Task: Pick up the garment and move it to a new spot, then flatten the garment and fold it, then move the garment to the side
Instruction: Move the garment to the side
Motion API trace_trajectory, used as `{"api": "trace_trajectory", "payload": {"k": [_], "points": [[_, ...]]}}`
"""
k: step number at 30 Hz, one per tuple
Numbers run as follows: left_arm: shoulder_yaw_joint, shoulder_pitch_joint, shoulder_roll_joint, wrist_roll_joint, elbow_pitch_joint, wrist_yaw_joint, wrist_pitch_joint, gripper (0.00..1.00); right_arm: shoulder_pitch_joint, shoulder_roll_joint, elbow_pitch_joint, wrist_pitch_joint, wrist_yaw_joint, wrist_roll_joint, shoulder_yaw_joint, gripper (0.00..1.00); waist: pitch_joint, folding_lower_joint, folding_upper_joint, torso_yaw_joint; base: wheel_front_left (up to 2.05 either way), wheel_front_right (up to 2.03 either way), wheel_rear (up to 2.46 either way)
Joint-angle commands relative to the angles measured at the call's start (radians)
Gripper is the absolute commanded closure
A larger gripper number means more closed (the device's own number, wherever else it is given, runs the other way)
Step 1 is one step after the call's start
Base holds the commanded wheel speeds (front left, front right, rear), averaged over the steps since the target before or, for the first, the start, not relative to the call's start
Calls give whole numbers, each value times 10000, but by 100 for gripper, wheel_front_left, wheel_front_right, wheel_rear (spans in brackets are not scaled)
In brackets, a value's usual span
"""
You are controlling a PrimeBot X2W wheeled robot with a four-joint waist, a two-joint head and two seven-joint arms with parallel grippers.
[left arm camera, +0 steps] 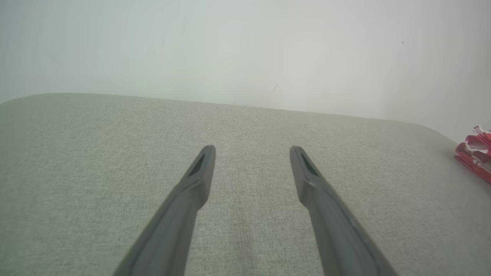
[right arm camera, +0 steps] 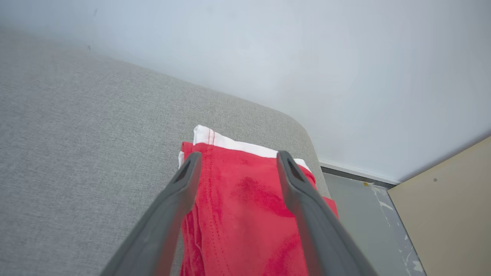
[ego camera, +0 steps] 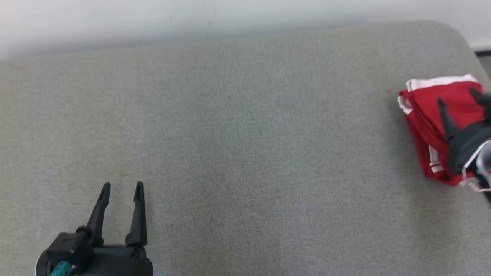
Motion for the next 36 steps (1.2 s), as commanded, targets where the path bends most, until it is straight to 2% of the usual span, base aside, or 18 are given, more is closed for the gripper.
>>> {"api": "trace_trajectory", "payload": {"k": [1,3,6,12,20,29,36], "points": [[110,255,-2,-165,17,48,5,0,409,398,-246,-392,-26,200,-353,0,-770,1,1,64,0,0,0],[171,419,-15,-226,77,66,5,0,879,836,-557,-737,-26,480,-607,0,-1078,1,1,91,0,0,0],[231,557,-19,-196,137,85,5,0,1352,1067,-891,-1000,-26,527,-738,0,-1383,1,1,152,0,0,0],[472,1035,-34,-138,304,243,5,0,2814,1947,-1813,-1655,-26,854,-931,0,-2129,1,1,318,0,0,0],[712,1601,-43,-130,389,417,5,0,4373,3005,-2569,-2293,-26,789,-1610,0,-2593,1,1,408,0,0,0],[588,1901,-45,-160,500,482,5,0,5520,3606,-2726,-2491,-26,232,-2467,0,-2878,1,1,390,0,0,0],[435,2044,-43,-239,584,531,5,0,5924,3859,-2964,-2517,-26,-79,-2752,0,-2910,1,1,255,0,0,0]]}}
